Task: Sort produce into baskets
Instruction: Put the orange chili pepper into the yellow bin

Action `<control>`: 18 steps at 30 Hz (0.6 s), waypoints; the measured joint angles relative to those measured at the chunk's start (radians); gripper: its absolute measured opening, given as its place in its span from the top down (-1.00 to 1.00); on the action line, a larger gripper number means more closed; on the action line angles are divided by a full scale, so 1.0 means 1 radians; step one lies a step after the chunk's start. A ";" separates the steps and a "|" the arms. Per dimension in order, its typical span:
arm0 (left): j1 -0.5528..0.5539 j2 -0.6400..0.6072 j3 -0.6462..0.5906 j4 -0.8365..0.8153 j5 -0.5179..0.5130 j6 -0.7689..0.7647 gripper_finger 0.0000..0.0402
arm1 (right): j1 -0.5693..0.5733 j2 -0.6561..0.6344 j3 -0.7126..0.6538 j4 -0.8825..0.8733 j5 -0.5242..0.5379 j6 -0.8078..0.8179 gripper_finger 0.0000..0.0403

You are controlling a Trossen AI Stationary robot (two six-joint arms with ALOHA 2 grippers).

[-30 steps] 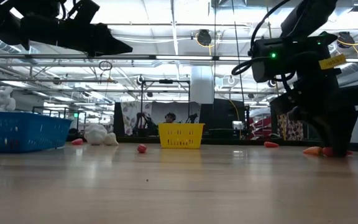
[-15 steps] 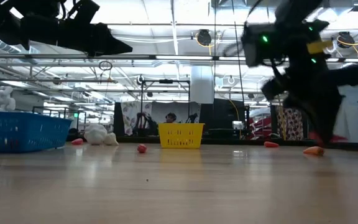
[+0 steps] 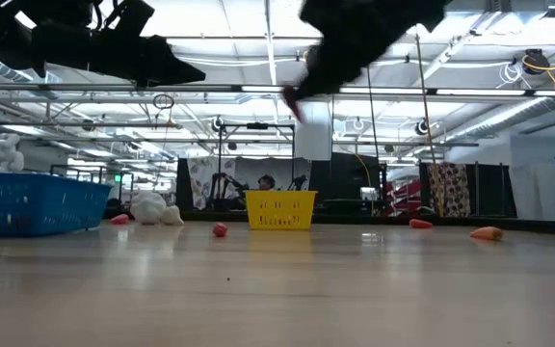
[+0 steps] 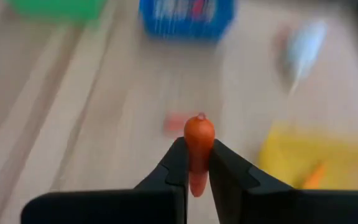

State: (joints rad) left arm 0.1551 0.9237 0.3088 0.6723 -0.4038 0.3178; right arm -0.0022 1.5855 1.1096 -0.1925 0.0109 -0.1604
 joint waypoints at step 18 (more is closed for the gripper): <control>0.000 0.000 0.000 0.000 0.008 -0.023 0.01 | -0.292 0.208 0.000 0.340 0.094 0.139 0.82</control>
State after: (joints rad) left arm 0.1549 0.9237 0.3088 0.6724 -0.3962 0.2951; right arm -0.2940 1.7930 1.1095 0.1477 0.1053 -0.0212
